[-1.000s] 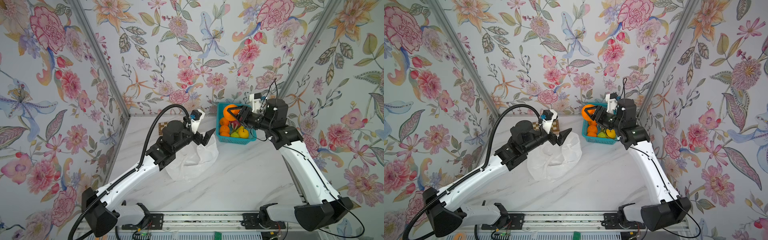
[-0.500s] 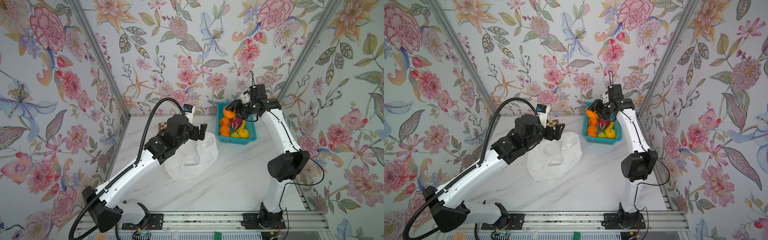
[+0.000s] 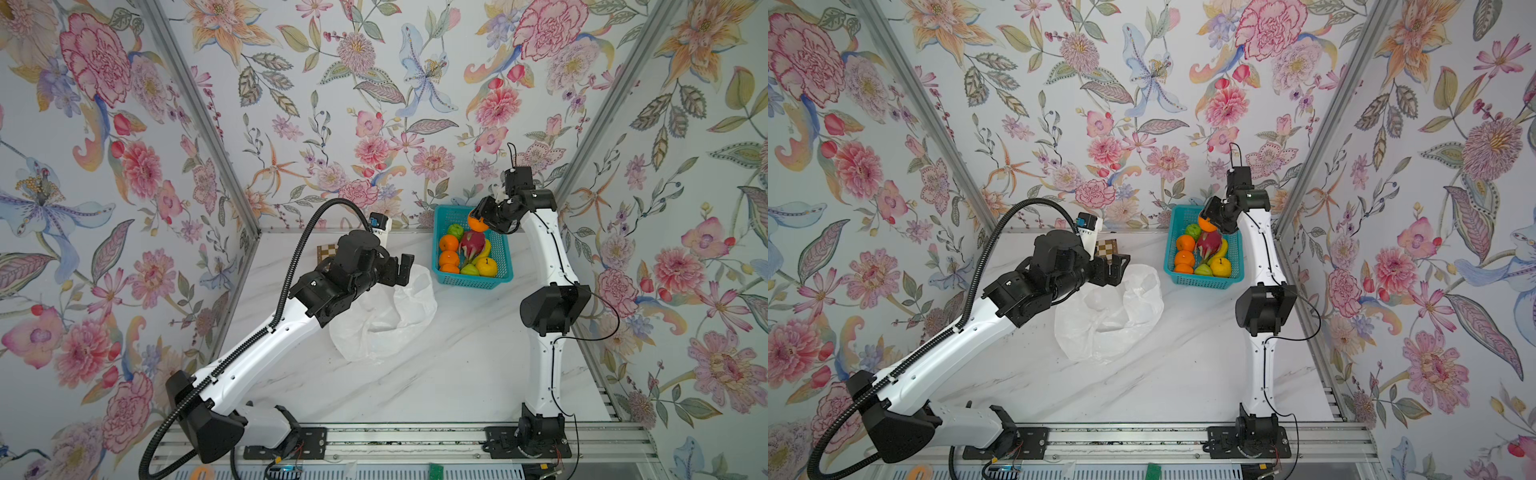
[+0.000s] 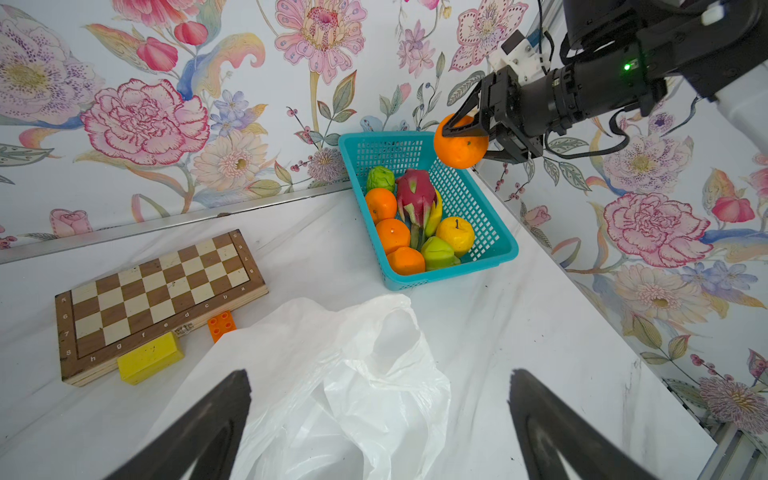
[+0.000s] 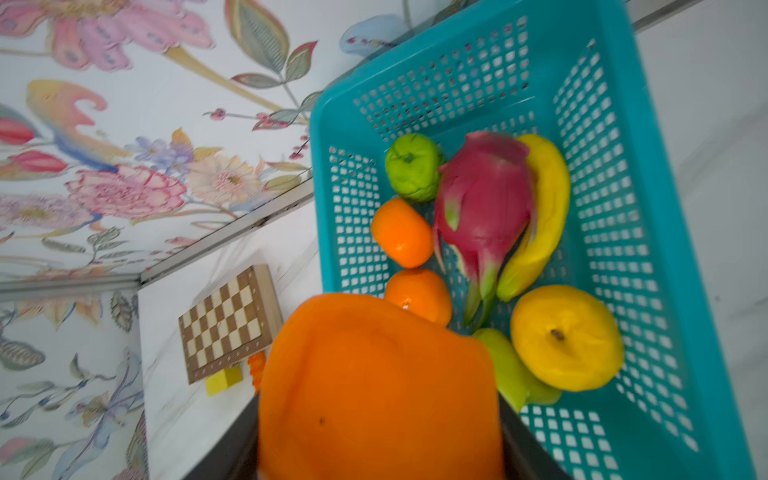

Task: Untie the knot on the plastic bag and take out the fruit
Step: 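Carry the orange to the teal basket with the right gripper and release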

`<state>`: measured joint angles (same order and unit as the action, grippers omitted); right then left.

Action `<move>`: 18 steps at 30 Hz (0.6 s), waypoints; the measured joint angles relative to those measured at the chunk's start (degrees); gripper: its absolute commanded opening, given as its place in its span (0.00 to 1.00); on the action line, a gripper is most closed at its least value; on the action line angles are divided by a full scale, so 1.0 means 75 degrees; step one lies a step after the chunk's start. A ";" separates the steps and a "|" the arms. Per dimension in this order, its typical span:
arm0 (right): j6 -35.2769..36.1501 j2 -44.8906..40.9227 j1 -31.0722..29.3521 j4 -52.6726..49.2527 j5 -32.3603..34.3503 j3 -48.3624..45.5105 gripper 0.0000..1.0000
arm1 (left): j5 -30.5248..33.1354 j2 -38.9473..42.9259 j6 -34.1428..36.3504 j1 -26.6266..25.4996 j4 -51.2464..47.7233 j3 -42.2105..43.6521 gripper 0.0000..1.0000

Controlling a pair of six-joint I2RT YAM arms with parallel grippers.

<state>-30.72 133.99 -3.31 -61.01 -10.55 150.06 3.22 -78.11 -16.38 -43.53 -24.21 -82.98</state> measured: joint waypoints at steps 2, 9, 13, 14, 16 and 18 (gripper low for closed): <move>0.0006 0.0219 0.0201 0.0251 0.0280 0.0003 0.44 | 0.0000 0.0047 -0.0006 0.0000 0.0067 0.0102 0.99; -0.0067 0.1040 0.0627 0.1684 0.0880 0.0003 0.44 | 0.0006 0.0087 -0.0184 0.0000 0.0408 0.0379 0.99; -0.0204 0.1472 0.0621 0.2474 0.0962 0.0003 0.45 | 0.0023 0.0149 -0.0291 0.0000 0.0452 0.0589 0.99; -0.0227 0.1574 0.0615 0.2675 0.0982 0.0003 0.45 | 0.0026 0.0175 -0.0321 0.0000 0.0469 0.0650 0.99; -0.0280 0.1766 0.0609 0.3040 0.1049 0.0000 0.46 | 0.0026 0.0251 -0.0344 0.0000 0.0571 0.0807 0.99; -0.0315 0.1912 0.0600 0.3360 0.1134 -0.0006 0.47 | 0.0026 0.0385 -0.0341 0.0000 0.0799 0.1049 0.99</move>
<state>-33.08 148.33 1.19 -35.81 -2.04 150.02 3.42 -75.22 -18.94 -43.53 -18.22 -75.11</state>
